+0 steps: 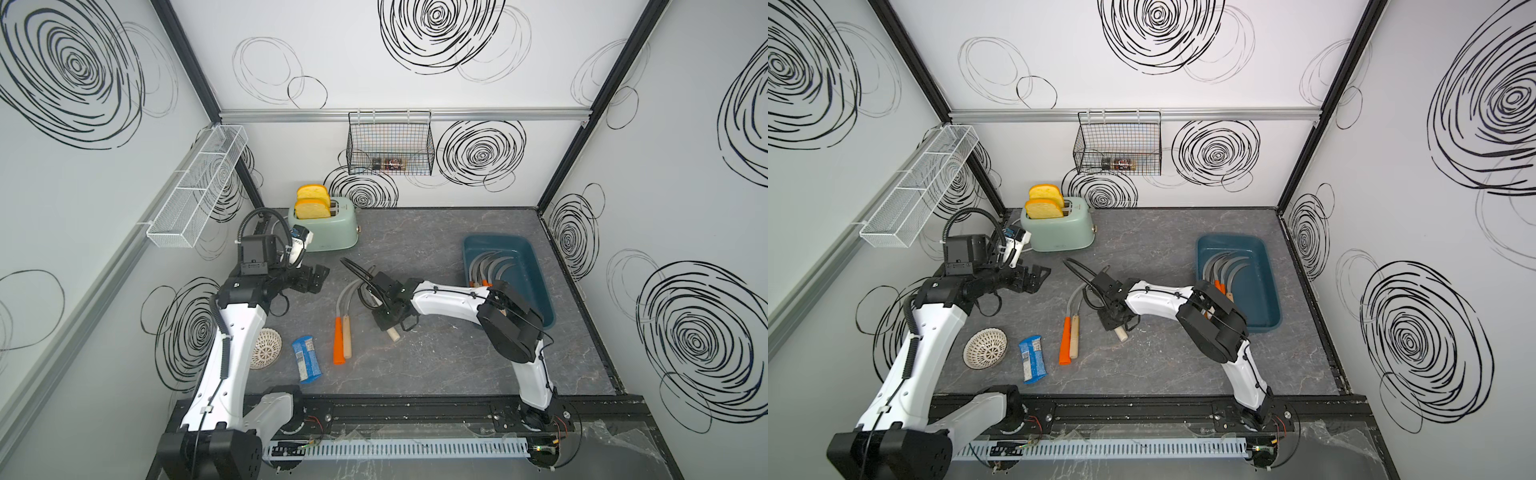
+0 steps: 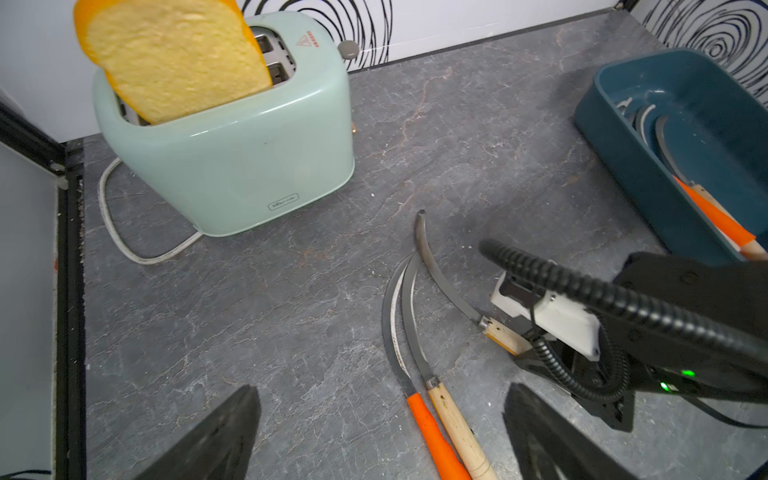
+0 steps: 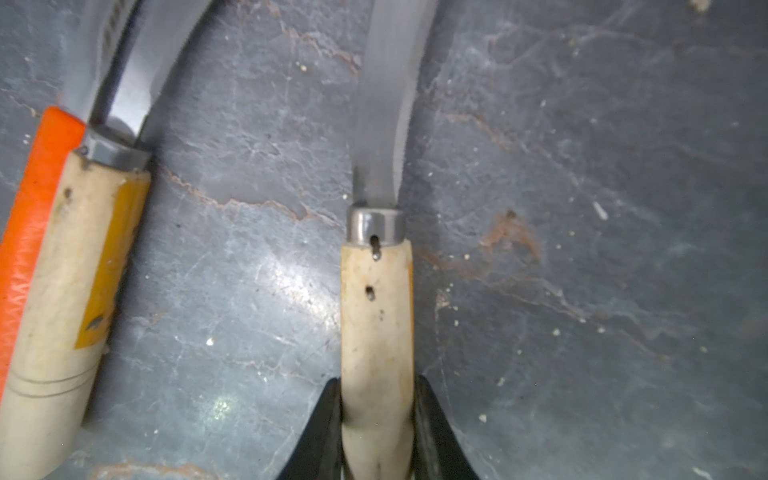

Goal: Put small sickles into storage boxes
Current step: Pick up the sickle at the center of the board.

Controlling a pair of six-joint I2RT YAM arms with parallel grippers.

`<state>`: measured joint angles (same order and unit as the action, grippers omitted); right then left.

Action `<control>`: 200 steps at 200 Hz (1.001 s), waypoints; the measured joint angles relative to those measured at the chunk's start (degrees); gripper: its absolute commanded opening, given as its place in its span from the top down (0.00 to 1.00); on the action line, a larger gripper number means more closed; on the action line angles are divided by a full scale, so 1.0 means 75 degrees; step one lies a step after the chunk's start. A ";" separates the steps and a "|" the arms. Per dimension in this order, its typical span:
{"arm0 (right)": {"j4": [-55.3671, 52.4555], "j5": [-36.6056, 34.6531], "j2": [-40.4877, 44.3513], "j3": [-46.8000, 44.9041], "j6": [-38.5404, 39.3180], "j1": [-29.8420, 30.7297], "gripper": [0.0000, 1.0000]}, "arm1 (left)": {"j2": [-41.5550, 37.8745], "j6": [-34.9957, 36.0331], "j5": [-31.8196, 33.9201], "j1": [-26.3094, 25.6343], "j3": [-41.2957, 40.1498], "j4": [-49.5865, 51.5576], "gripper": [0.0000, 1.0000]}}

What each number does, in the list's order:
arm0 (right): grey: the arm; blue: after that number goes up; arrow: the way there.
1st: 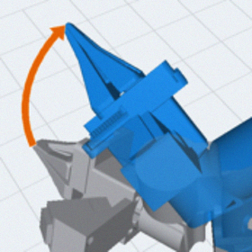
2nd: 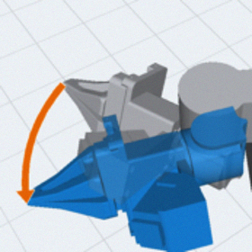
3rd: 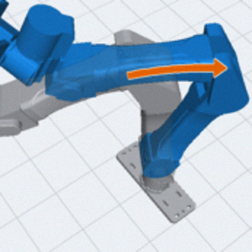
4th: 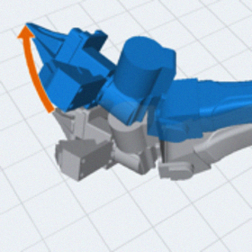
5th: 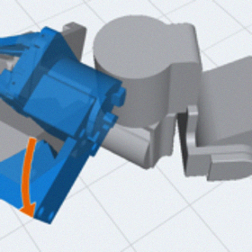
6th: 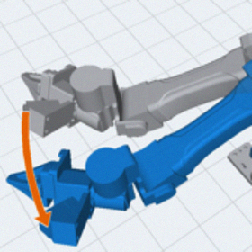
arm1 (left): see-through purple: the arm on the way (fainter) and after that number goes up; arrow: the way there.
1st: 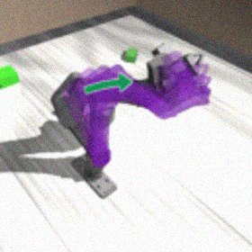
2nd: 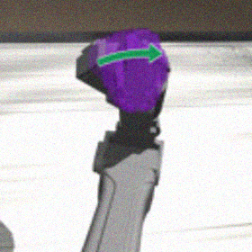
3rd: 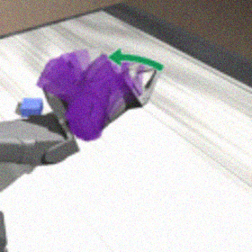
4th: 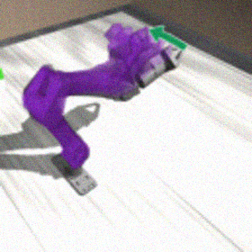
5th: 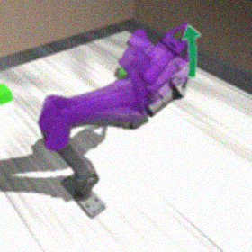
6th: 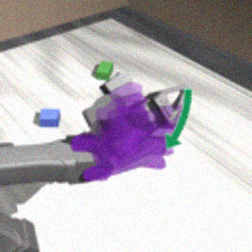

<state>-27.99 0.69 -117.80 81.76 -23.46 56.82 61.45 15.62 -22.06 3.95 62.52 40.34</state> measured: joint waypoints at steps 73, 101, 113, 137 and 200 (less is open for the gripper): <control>0.0026 0.0289 0.0676 -0.0414 0.0055 -0.0408 0.96 | -0.0146 0.0064 0.0003 -0.0624 -0.0023 0.0006 0.04; 0.0029 0.0347 0.0935 -0.0551 0.0067 -0.0592 0.96 | -0.0146 0.0064 0.0003 -0.0799 -0.0038 0.0020 0.04; 0.0032 0.0358 0.1000 -0.0586 0.0076 -0.0650 0.96 | -0.0146 0.0061 0.0006 -0.0901 -0.0038 0.0020 0.03; 0.0035 0.0399 0.1078 -0.0679 0.0082 -0.0734 0.96 | -0.0146 0.0055 0.0052 -0.1105 -0.0044 0.0020 0.00; 0.0035 0.0469 0.1253 -0.0935 0.0082 -0.0866 0.97 | -0.0146 0.0047 0.0050 -0.1373 -0.0105 0.0038 0.17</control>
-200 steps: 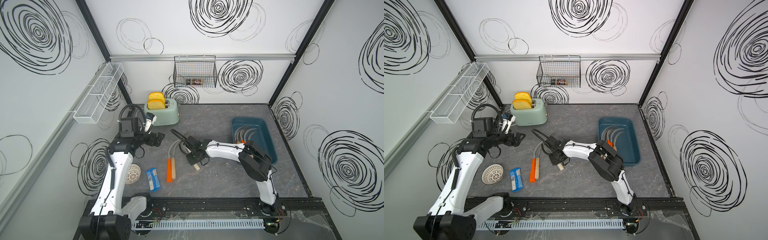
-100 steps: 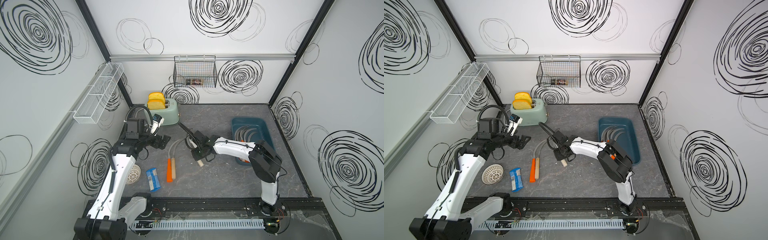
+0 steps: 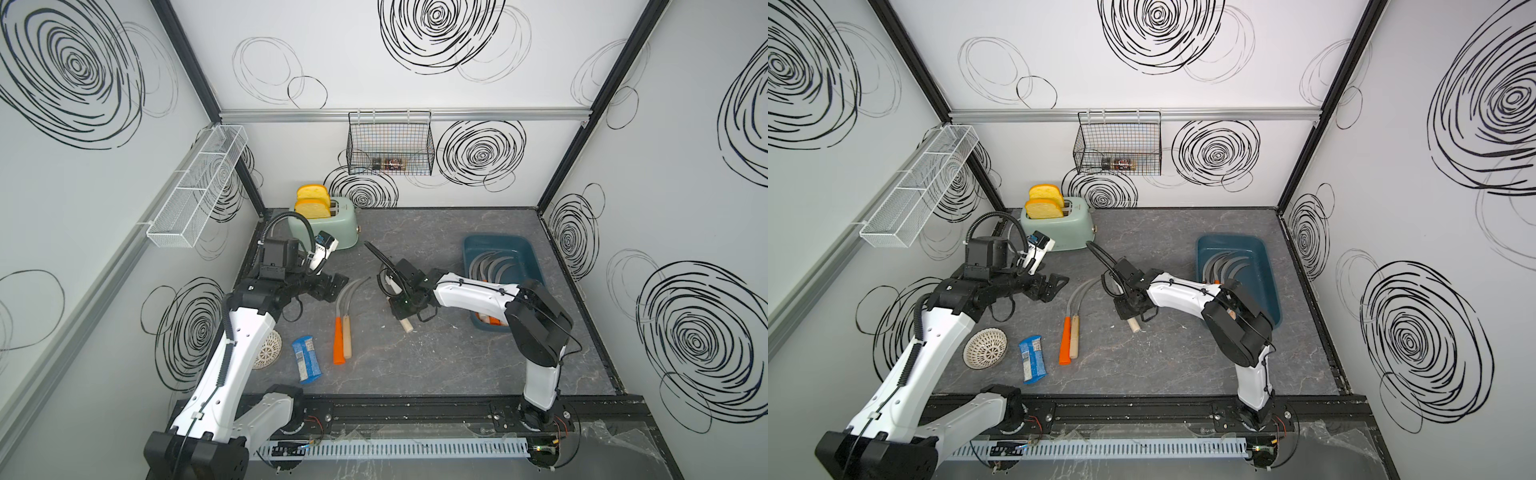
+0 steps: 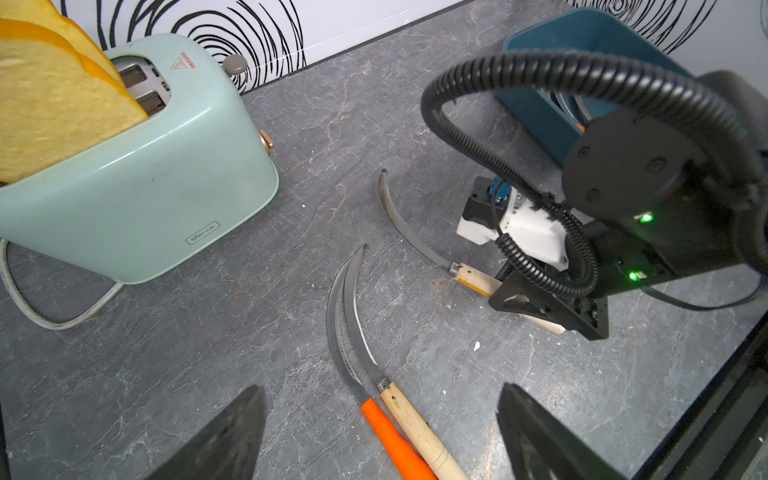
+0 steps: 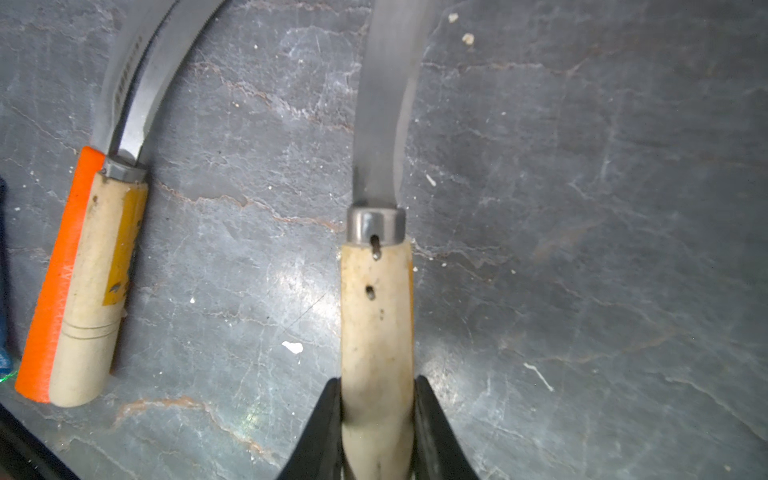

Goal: Put small sickles into storage boxes
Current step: Pick up the sickle at the center of the board, then place the sickle in the storage box.

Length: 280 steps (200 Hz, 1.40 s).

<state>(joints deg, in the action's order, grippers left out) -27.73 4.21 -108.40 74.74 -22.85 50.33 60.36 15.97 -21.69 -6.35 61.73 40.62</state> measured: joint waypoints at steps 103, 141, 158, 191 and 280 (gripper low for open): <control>-0.0003 0.0067 0.0883 -0.0551 0.0020 -0.0428 0.97 | 0.0181 0.0015 -0.0009 -0.0761 -0.0012 0.0000 0.04; -0.0009 0.0160 0.1384 -0.0764 0.0070 -0.0740 0.97 | 0.0256 0.0017 0.0038 -0.0924 -0.0012 -0.0006 0.04; -0.0026 0.0198 0.1644 -0.0819 0.0111 -0.0924 0.97 | 0.0289 0.0017 0.0052 -0.0944 -0.0012 -0.0009 0.04; -0.0111 0.0233 0.2119 -0.0886 0.0213 -0.1370 0.96 | 0.0332 0.0017 0.0082 -0.0956 -0.0012 -0.0029 0.04; -0.0688 0.0370 0.3249 -0.1256 0.0688 -0.3197 0.96 | 0.0399 0.0052 0.0099 -0.1145 -0.0012 -0.0058 0.04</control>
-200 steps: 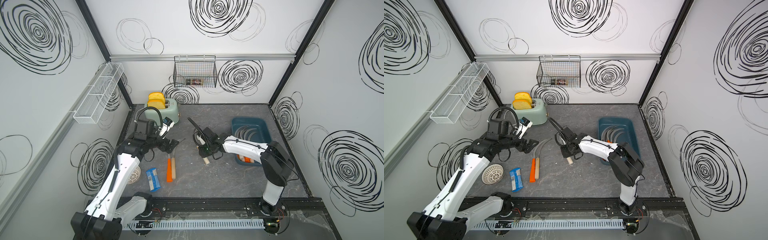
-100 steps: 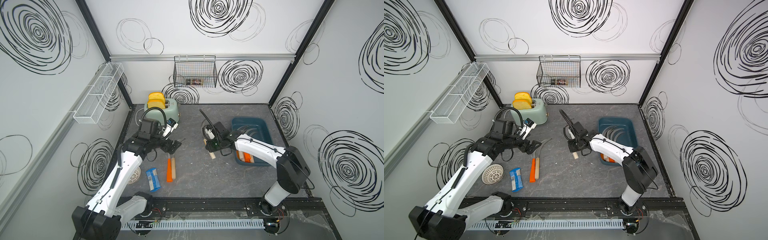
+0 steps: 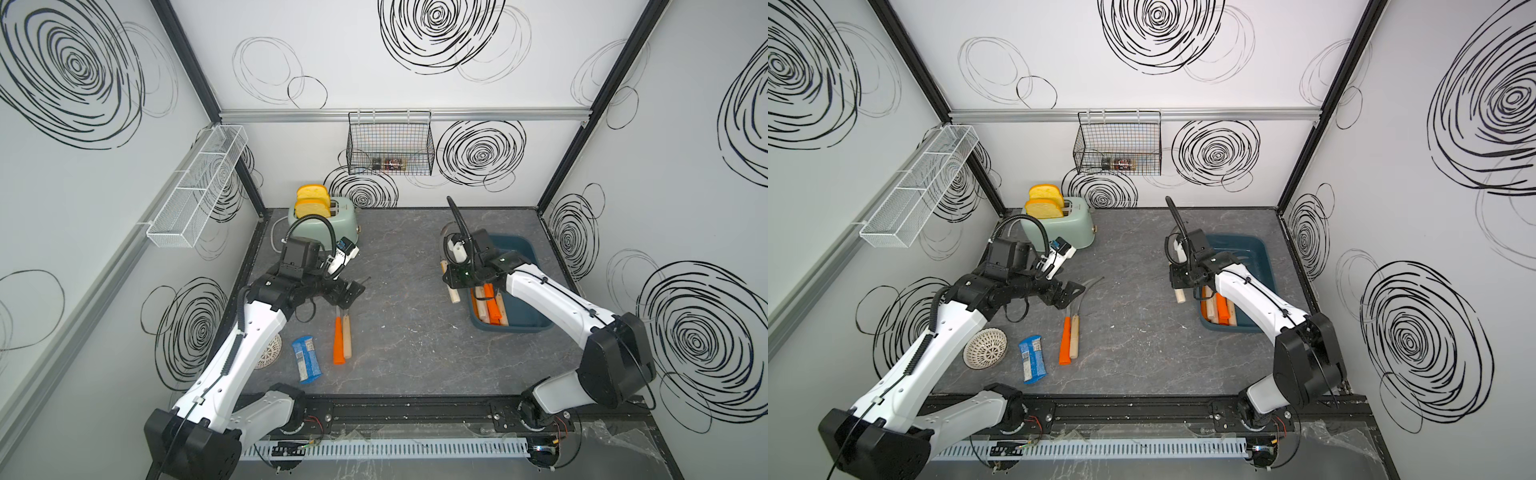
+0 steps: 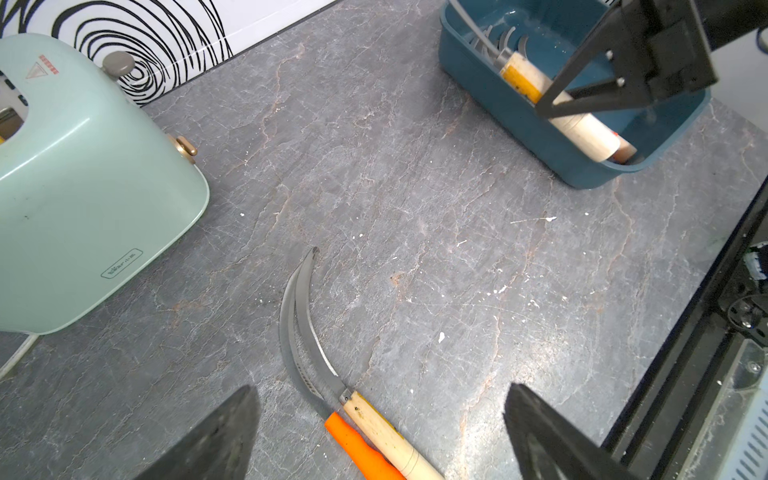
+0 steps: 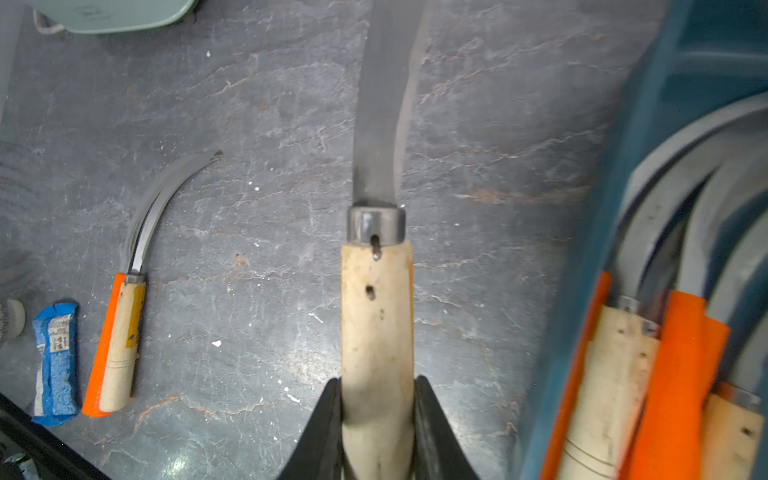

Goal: Put small sickles into storage boxes
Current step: Place the sickle in the storage box.

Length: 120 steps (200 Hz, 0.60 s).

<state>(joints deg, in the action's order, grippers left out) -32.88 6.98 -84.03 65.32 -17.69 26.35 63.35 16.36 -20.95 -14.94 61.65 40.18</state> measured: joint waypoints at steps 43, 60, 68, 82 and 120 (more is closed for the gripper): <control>-0.0271 0.0020 0.0347 -0.0067 0.0216 -0.0901 0.95 | 0.0122 0.0012 0.0000 -0.0210 0.0052 0.0003 0.04; -0.0382 0.0012 0.0440 -0.0128 0.0233 -0.1174 0.95 | 0.0184 0.0017 0.0003 -0.0318 0.0114 -0.0006 0.04; -0.0417 0.0012 0.0472 -0.0163 0.0236 -0.1297 0.95 | 0.0201 0.0020 0.0003 -0.0370 0.0128 -0.0006 0.04; -0.0437 0.0012 0.0490 -0.0224 0.0233 -0.1472 0.96 | 0.0248 0.0026 0.0003 -0.0455 0.0154 0.0000 0.04; -0.0519 0.0006 0.0490 -0.0411 0.0221 -0.1789 0.95 | 0.0344 0.0079 0.0000 -0.0568 0.0239 -0.0009 0.04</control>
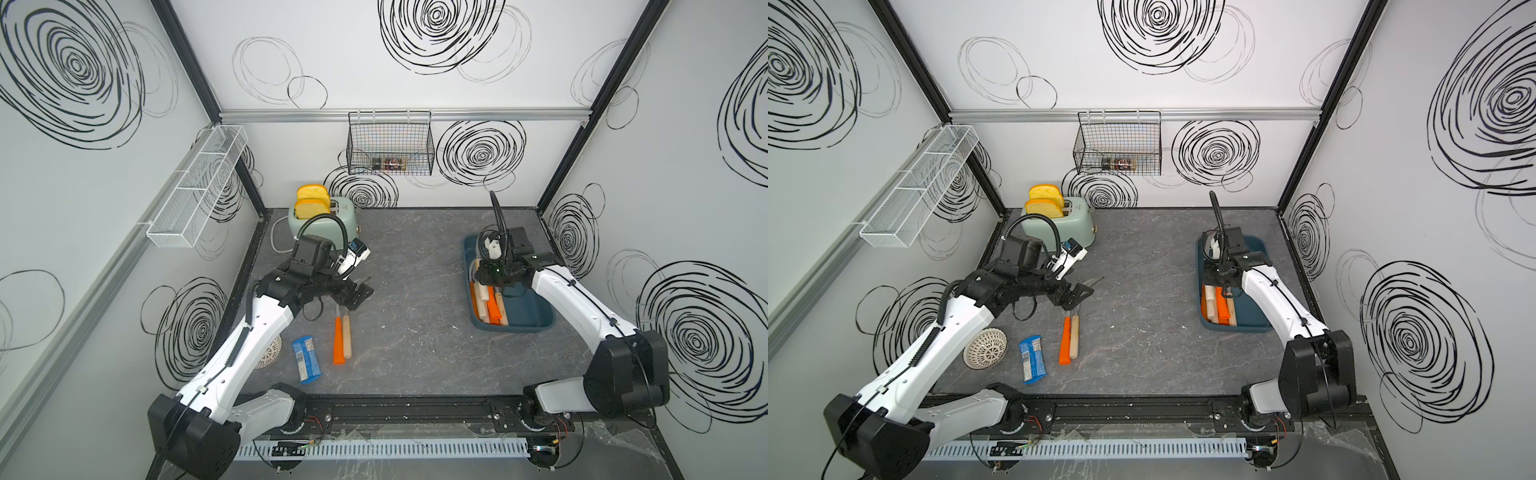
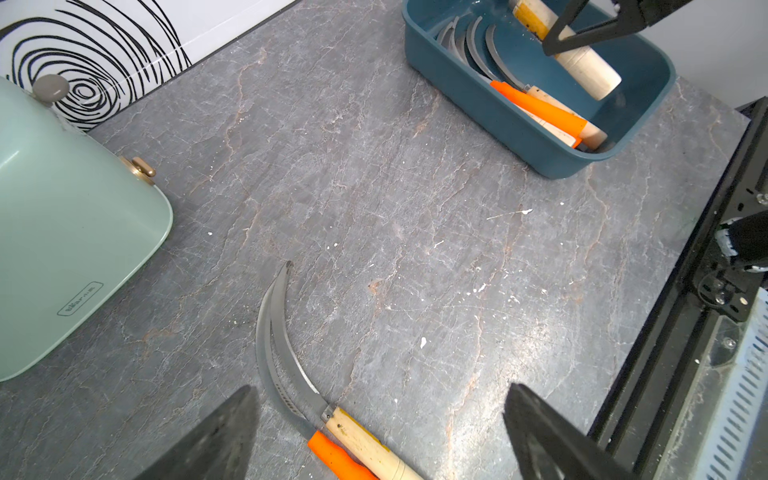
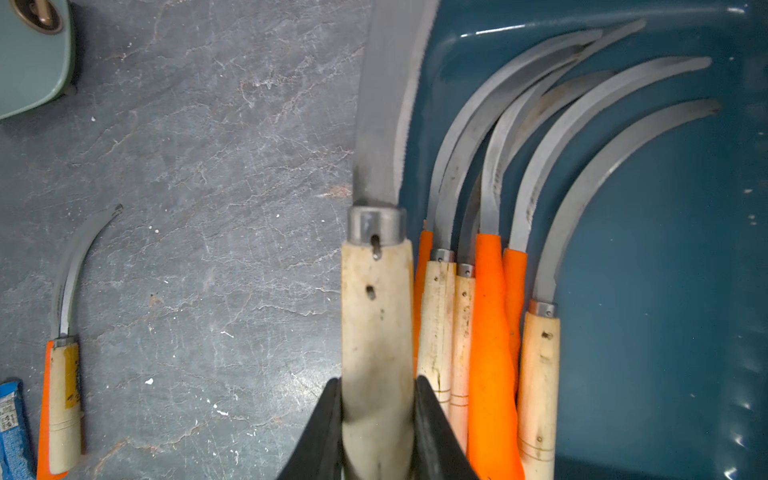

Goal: Put small sickles into storage boxes
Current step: Place the sickle in the storage box.

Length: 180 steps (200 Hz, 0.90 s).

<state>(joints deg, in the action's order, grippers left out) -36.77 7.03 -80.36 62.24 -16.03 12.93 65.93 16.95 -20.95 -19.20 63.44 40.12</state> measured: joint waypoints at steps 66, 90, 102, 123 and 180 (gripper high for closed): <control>-0.0012 -0.0058 0.0000 -0.0318 -0.0026 -0.0326 0.95 | 0.0119 0.0090 -0.0073 -0.0184 0.0029 0.0000 0.04; -0.0015 -0.0181 -0.0035 -0.0364 -0.0026 -0.0388 0.95 | 0.0169 0.0119 -0.0102 -0.0236 0.0087 -0.0006 0.04; -0.0015 -0.0271 -0.0073 -0.0364 -0.0026 -0.0391 0.95 | 0.0181 0.0134 -0.0122 -0.0242 0.0102 -0.0035 0.04; -0.0012 -0.0370 -0.0192 -0.0364 -0.0026 -0.0391 0.95 | 0.0198 0.0143 -0.0152 -0.0242 0.0102 -0.0058 0.04; 0.0047 -0.0557 -0.0595 -0.0557 -0.0026 -0.0396 0.94 | 0.0224 0.0146 -0.0207 -0.0277 0.0102 -0.0119 0.04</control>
<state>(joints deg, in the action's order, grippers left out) -36.42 2.85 -84.82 58.06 -16.23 9.96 67.61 18.04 -22.50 -21.28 64.20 39.22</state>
